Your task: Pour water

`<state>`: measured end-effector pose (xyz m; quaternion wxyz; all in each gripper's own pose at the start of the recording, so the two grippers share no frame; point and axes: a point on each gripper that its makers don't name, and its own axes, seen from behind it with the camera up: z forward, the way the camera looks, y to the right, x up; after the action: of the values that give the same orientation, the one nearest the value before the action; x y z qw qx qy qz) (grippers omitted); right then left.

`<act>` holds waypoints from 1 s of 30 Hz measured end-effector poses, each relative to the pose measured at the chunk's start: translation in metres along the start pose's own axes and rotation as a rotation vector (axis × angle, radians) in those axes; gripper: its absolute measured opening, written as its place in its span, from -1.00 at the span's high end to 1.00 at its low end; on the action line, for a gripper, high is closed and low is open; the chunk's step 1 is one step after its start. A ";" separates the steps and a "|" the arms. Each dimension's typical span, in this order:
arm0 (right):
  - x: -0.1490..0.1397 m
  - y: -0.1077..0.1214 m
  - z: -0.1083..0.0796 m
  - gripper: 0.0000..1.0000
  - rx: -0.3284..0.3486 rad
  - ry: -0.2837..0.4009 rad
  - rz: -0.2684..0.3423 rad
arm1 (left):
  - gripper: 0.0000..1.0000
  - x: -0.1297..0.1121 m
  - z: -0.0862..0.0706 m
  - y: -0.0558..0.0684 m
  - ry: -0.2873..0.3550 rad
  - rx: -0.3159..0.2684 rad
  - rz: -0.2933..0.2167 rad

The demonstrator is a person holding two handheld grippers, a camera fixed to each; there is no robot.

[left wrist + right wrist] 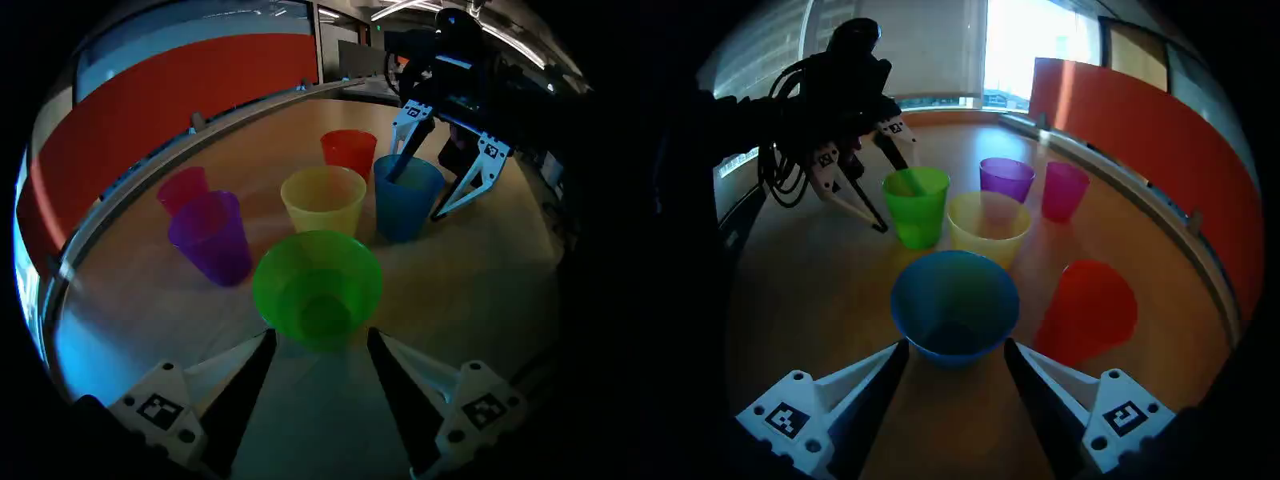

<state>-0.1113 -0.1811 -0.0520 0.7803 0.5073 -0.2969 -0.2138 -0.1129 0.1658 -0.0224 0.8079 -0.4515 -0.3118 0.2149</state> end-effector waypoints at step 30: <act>-0.030 0.003 -0.043 -0.85 -0.089 -0.004 0.052 | -0.68 -0.025 -0.036 -0.004 -0.012 0.085 -0.032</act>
<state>-0.1042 -0.1326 -0.0703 0.8066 0.4639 -0.3018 -0.2077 -0.1057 0.1263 -0.0411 0.8279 -0.4104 -0.3142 0.2177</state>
